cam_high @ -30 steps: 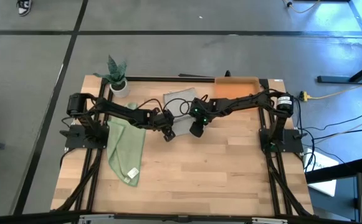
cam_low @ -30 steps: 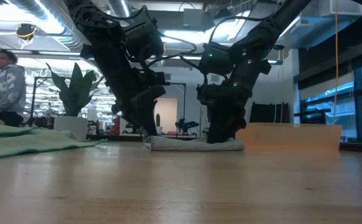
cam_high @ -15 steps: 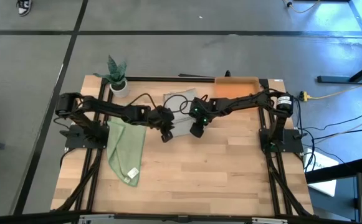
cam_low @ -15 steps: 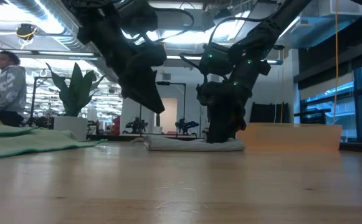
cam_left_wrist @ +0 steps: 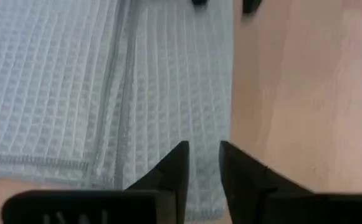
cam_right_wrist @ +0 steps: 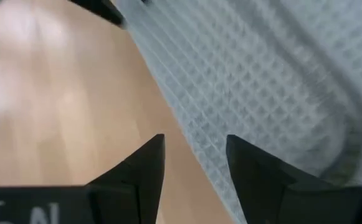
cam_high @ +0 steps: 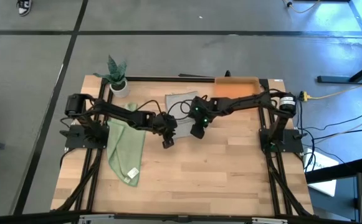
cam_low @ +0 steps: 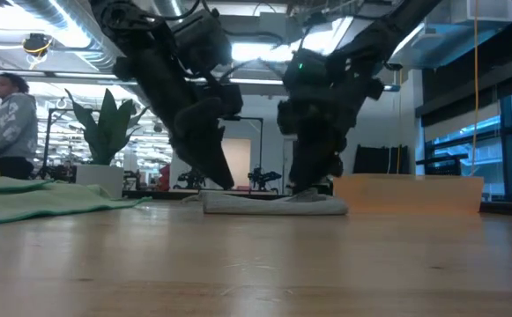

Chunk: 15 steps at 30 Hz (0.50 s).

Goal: Roll microfiber towels into tight, uniform cylinder then place into a basket
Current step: Roll the gray microfiber towel

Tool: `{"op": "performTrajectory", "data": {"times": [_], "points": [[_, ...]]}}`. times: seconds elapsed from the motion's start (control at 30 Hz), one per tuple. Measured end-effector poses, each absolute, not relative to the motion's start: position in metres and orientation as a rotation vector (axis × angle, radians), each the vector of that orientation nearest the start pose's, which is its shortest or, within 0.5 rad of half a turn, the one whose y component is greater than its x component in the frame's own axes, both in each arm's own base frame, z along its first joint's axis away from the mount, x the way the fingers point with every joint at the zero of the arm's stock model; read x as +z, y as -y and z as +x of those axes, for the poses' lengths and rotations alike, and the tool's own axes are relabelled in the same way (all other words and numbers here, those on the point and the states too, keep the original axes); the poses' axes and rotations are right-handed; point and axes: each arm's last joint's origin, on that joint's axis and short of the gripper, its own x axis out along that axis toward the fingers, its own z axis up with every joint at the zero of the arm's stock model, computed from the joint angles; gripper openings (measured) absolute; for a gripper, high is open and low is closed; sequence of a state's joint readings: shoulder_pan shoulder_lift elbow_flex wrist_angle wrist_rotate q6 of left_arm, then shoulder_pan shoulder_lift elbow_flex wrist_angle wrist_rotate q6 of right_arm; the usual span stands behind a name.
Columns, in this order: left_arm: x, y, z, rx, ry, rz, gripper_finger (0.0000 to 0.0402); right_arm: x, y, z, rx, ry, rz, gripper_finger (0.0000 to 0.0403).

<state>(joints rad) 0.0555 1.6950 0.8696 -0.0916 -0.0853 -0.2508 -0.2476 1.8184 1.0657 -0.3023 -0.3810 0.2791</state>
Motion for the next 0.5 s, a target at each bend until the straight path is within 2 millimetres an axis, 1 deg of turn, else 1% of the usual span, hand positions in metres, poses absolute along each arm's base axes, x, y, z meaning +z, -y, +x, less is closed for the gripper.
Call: {"op": "performTrajectory", "data": {"times": [0.1,0.2,0.33,0.4,0.5], "points": [[0.149,-0.02,0.321,0.245,-0.896,-0.218,0.0078,0.168,0.072,0.34,0.012,-0.996,0.469,0.0173],[0.149,-0.021,0.321,0.246,-0.897,-0.216,0.0078,0.176,0.062,0.337,0.108,-0.998,0.271,0.0173],[0.15,-0.022,0.321,0.24,-0.898,-0.199,0.0078,0.17,0.046,0.335,0.216,-1.037,-0.004,0.0173],[0.15,-0.022,0.321,0.239,-0.898,-0.198,0.0078,0.164,0.041,0.333,0.222,-1.061,-0.121,0.0173],[0.15,-0.022,0.321,0.239,-0.897,-0.198,0.0078,0.159,0.038,0.33,0.164,-1.092,-0.238,0.0173]]}}
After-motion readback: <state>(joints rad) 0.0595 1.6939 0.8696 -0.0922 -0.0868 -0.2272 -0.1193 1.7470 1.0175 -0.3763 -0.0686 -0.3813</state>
